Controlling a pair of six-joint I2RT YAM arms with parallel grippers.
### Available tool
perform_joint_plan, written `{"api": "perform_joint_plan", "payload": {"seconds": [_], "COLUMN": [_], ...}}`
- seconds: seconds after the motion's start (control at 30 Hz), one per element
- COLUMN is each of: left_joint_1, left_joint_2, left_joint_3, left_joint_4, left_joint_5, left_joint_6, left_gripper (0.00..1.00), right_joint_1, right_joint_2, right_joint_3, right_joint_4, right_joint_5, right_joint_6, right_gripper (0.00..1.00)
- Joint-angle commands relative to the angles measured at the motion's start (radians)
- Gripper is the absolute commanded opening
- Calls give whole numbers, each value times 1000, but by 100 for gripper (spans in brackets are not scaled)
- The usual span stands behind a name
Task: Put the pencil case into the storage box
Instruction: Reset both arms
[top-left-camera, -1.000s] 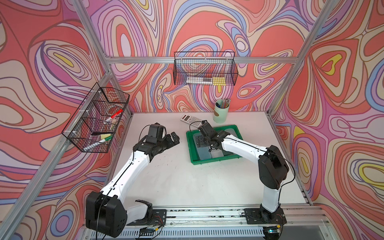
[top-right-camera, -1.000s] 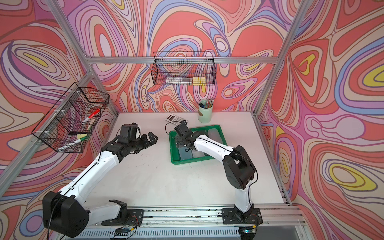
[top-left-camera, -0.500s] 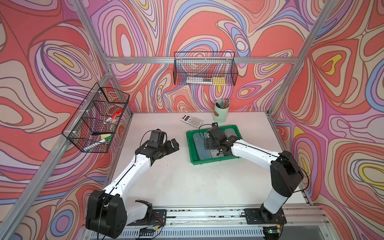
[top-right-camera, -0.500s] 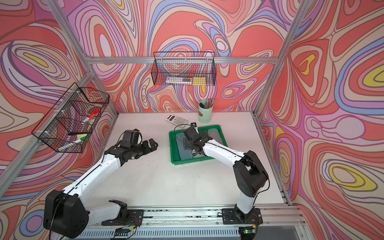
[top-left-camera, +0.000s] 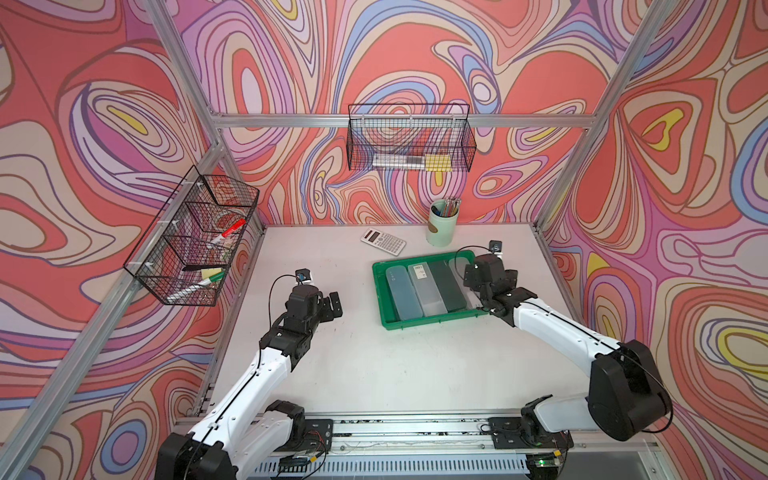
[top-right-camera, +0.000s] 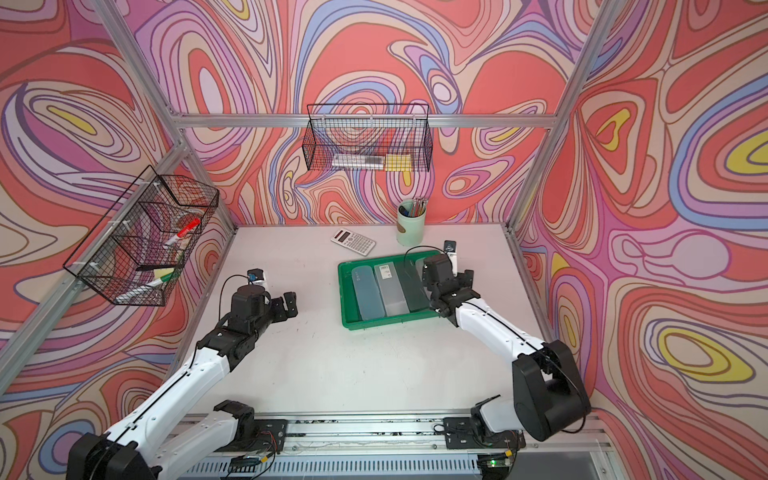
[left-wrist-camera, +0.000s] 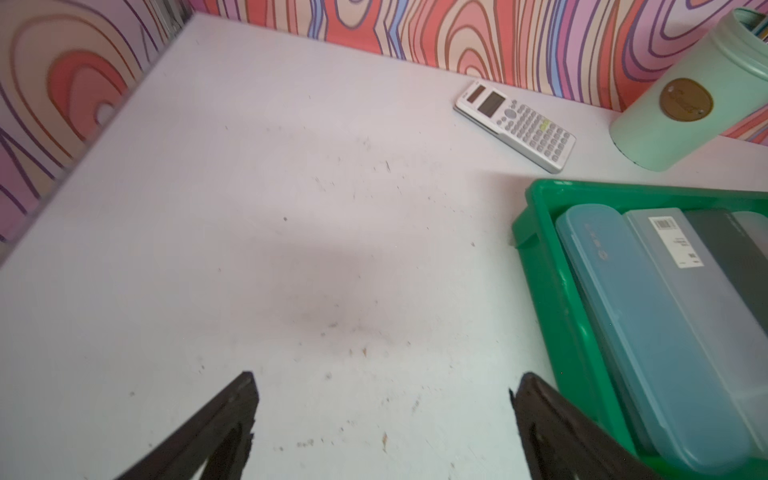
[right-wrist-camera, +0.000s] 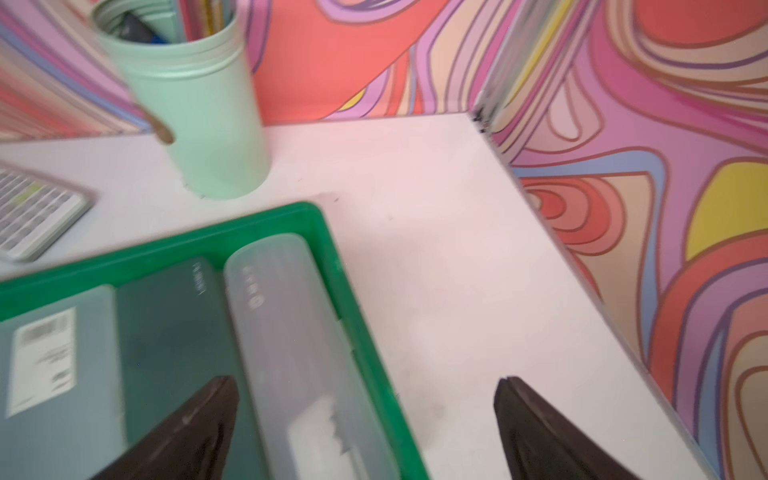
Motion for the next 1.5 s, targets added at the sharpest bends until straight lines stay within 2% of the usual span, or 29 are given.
{"api": "perform_joint_plan", "payload": {"seconds": [0.0, 0.23, 0.37, 0.5, 0.6, 0.7, 0.83, 0.87, 0.9, 1.07, 1.2, 1.3, 1.47], "left_joint_1": [2, 45, 87, 105, 129, 136, 139, 139, 140, 162, 169, 169, 169], "left_joint_2": [21, 127, 220, 285, 320, 333, 343, 347, 352, 380, 454, 496, 541], "left_joint_3": [-99, -264, -289, -282, -257, -243, -229, -225, -222, -221, -248, -247, -246], "left_joint_4": [264, 667, 769, 827, 829, 817, 804, 799, 804, 844, 984, 1021, 1060], "left_joint_5": [-208, -231, -159, -107, -79, -81, -76, -74, -70, -47, -8, -10, 1], "left_joint_6": [158, 257, 270, 289, 287, 287, 289, 297, 307, 325, 335, 335, 341], "left_gripper": [99, 99, 99, 99, 99, 99, 99, 99, 99, 99, 99, 99, 99], "right_joint_1": [-70, -108, -152, -201, -275, -283, -290, -293, -293, -303, -343, -375, -381], "right_joint_2": [5, 95, 174, 210, 250, 251, 267, 275, 275, 209, 206, 207, 259], "right_joint_3": [-100, -298, -356, -367, -354, -310, -129, -105, -112, -260, -163, -109, 9], "right_joint_4": [226, 671, 857, 943, 936, 850, 504, 471, 486, 691, 497, 404, 240], "right_joint_5": [-5, -52, -107, -193, -271, -339, -423, -462, -489, -456, -446, -536, -682], "right_joint_6": [-98, -188, -206, -221, -155, -173, -155, -144, -148, -148, -51, 8, 23], "right_gripper": [98, 98, 98, 98, 98, 98, 98, 98, 98, 98, 98, 98, 97]}}
